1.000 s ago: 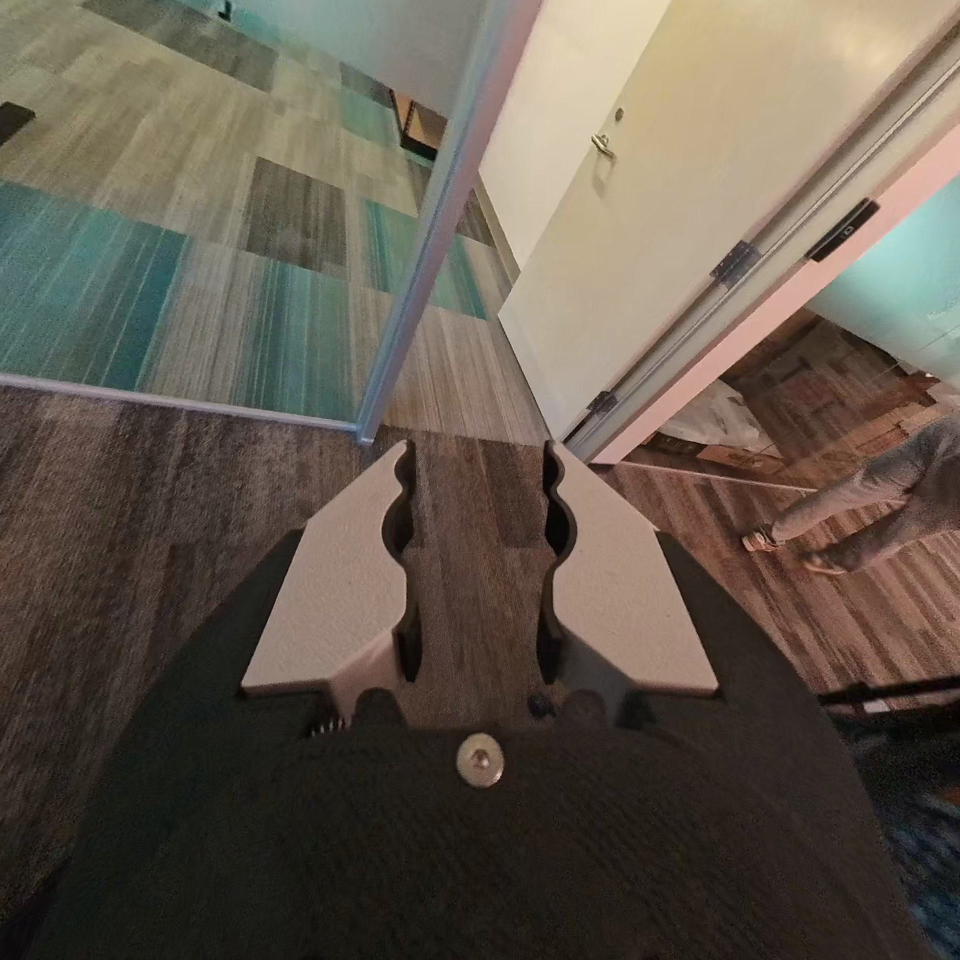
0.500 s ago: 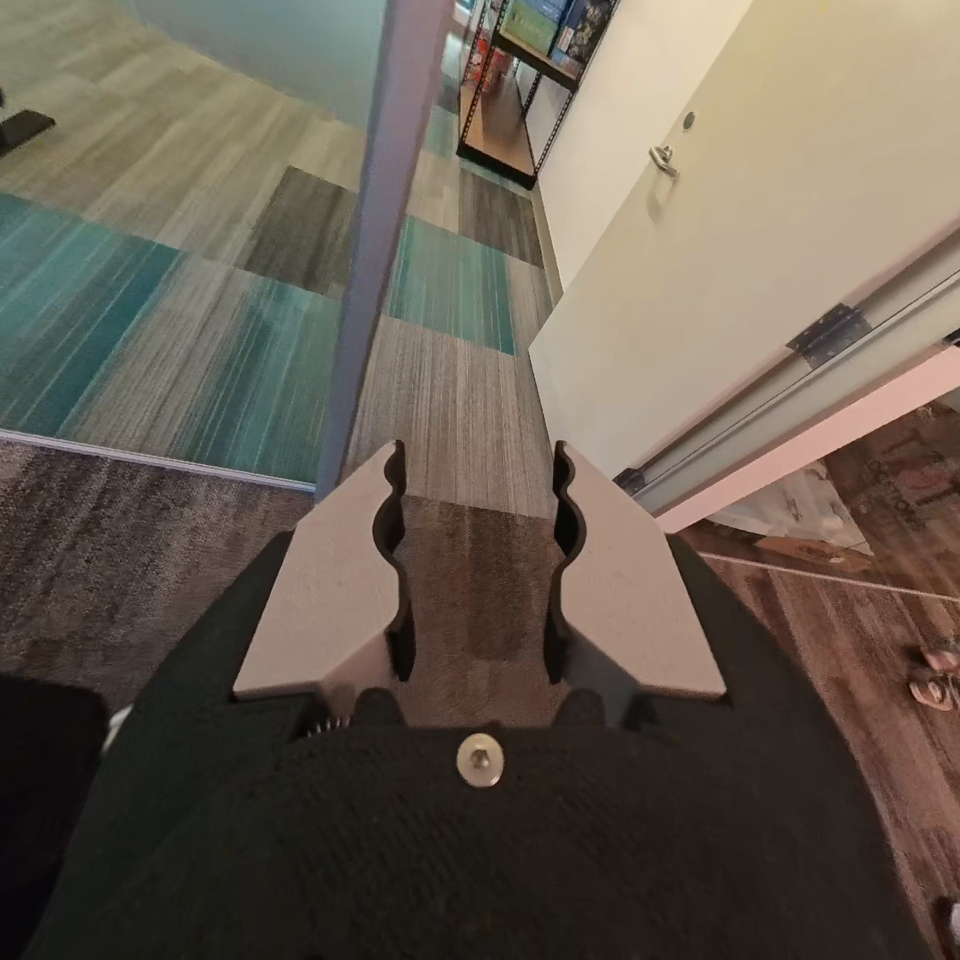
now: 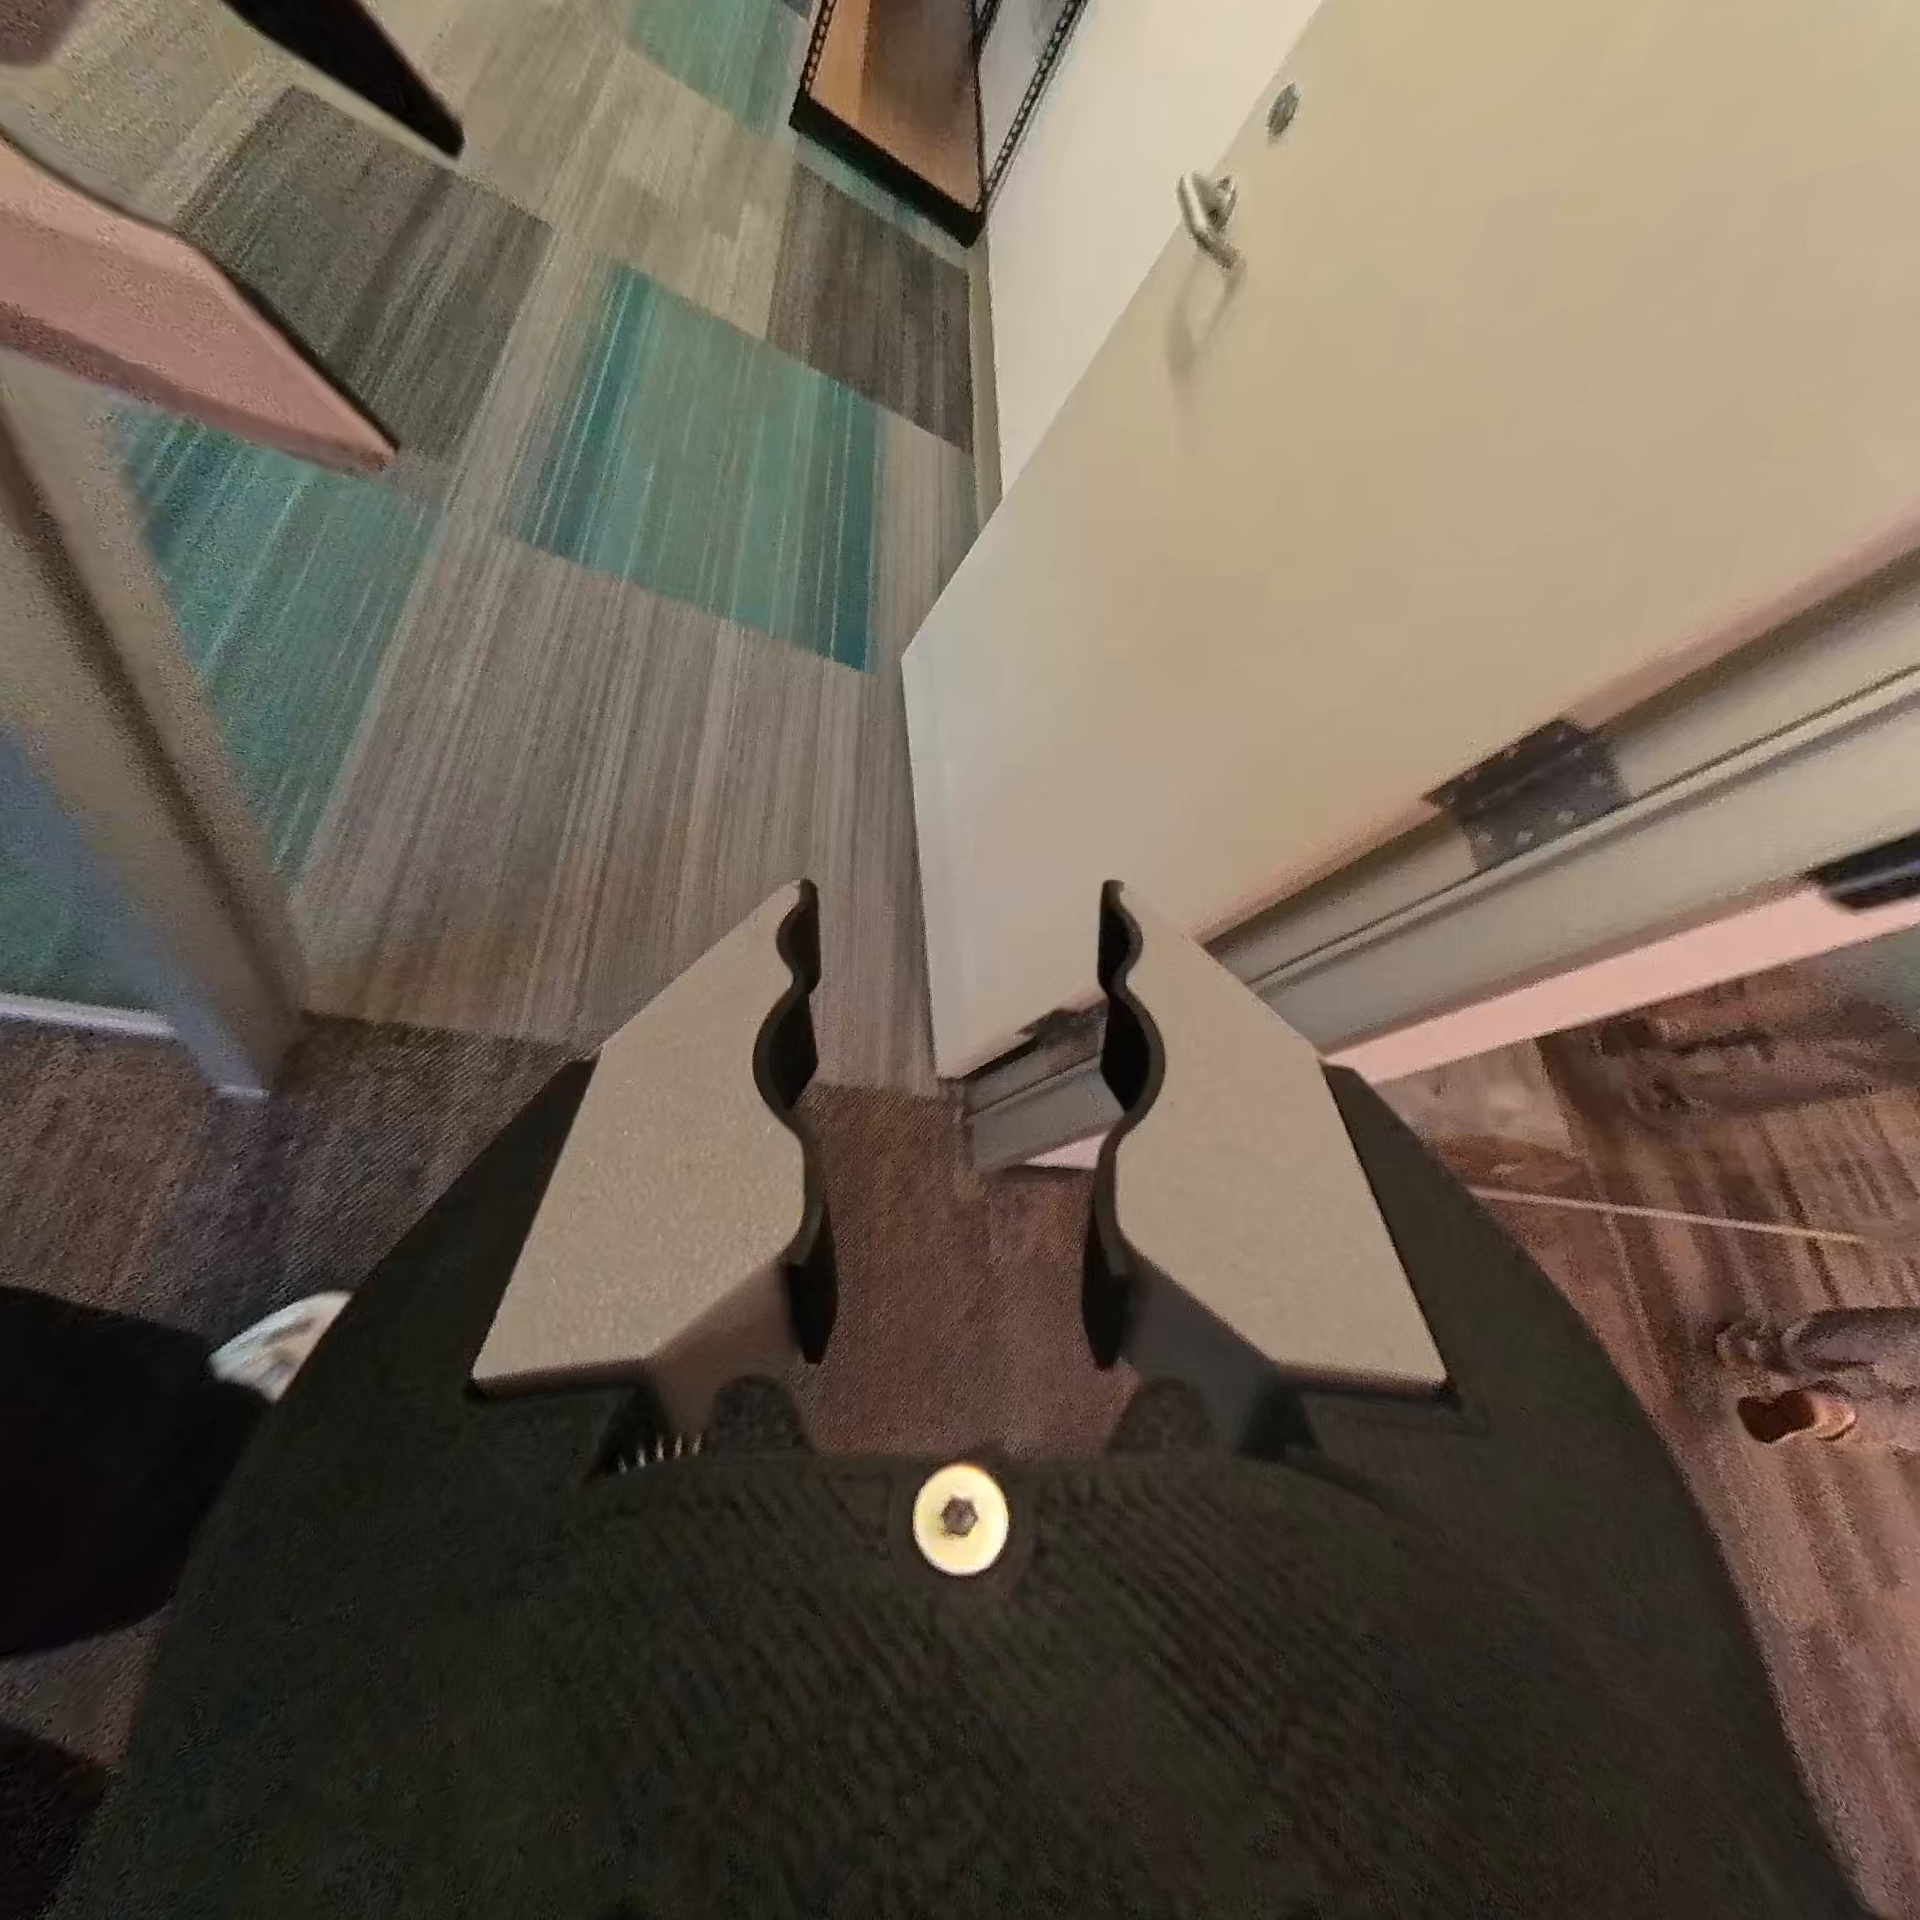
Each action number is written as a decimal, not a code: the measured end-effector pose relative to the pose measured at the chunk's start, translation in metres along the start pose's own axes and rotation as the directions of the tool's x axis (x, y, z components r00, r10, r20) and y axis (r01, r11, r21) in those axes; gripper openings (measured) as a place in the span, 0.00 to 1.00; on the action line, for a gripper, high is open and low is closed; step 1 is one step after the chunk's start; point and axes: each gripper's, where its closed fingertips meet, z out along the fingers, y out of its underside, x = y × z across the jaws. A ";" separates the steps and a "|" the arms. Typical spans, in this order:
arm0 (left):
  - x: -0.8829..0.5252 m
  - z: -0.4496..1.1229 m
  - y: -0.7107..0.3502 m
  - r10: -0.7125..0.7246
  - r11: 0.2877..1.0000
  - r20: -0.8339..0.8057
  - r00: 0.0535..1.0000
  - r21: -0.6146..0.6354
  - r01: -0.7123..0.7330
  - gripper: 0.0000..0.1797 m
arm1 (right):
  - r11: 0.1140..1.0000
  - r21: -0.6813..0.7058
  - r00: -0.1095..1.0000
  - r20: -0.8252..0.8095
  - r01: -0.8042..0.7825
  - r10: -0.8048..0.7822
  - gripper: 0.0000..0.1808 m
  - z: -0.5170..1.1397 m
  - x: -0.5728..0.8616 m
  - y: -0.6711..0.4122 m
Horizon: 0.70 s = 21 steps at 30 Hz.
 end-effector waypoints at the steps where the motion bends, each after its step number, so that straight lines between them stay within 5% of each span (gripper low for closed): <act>1: -0.024 0.016 -0.004 0.003 1.000 0.022 1.000 0.003 -0.003 0.32 | 1.000 0.009 1.000 -0.008 0.007 -0.007 0.29 0.022 0.014 -0.008; 12: -0.262 0.107 0.032 -0.221 0.975 0.256 0.941 0.029 0.221 0.38 | 0.990 0.122 0.974 0.222 -0.065 0.037 0.34 0.307 0.074 -0.103; 21: -0.465 0.093 0.074 -0.428 0.900 0.491 0.759 0.153 0.409 0.37 | 0.967 0.250 0.879 0.471 -0.054 -0.073 0.32 0.557 0.101 -0.231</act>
